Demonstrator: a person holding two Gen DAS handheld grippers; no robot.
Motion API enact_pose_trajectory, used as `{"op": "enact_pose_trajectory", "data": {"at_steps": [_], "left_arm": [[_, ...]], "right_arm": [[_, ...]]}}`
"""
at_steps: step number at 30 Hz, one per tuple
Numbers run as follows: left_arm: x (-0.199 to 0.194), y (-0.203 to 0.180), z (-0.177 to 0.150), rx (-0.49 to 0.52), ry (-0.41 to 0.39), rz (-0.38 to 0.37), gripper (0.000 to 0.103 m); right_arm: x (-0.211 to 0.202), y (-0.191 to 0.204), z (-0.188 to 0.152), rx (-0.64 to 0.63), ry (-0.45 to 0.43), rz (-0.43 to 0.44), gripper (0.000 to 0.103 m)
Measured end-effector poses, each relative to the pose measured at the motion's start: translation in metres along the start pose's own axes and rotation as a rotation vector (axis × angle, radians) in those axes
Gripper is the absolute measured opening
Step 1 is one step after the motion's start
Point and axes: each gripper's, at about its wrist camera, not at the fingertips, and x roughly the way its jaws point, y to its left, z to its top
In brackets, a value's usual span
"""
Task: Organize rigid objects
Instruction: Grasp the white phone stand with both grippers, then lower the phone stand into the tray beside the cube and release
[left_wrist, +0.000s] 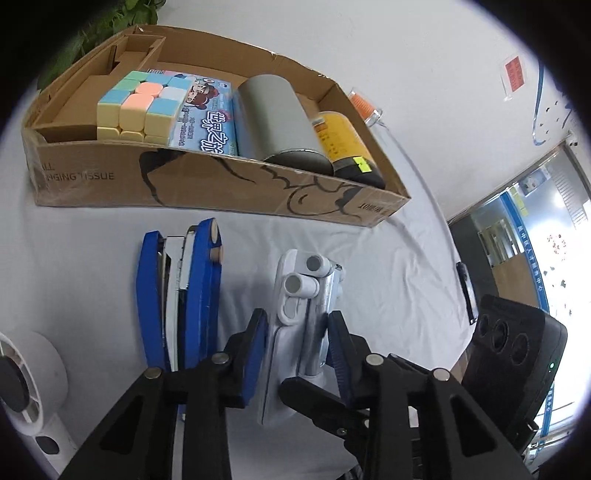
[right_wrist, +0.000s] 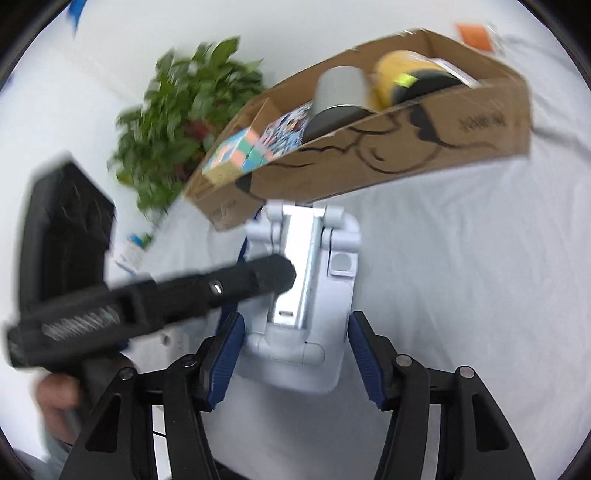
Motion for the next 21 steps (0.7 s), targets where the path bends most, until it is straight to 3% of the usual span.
{"op": "enact_pose_trajectory", "data": {"at_steps": [2,4,11,16,21], "left_arm": [[0.006,0.008,-0.002,-0.029,0.021,-0.016,0.032],[0.007,0.011,-0.004,-0.041,0.021,-0.014,0.032],[-0.017,-0.004,0.015,-0.01,-0.086,-0.002,0.032],[-0.045,-0.01,0.06,0.03,-0.189,-0.002,0.033],[-0.042,0.006,0.12,0.015,-0.204,-0.021,0.032]], "right_arm": [[0.004,0.004,0.002,-0.016,0.007,-0.022,0.053],[0.005,0.0,0.001,0.019,0.025,-0.014,0.043],[-0.001,0.002,0.014,0.037,-0.018,0.015,0.043],[-0.019,0.022,0.047,-0.032,-0.118,0.041,0.043],[-0.017,0.042,0.105,-0.08,-0.193,0.05,0.043]]}}
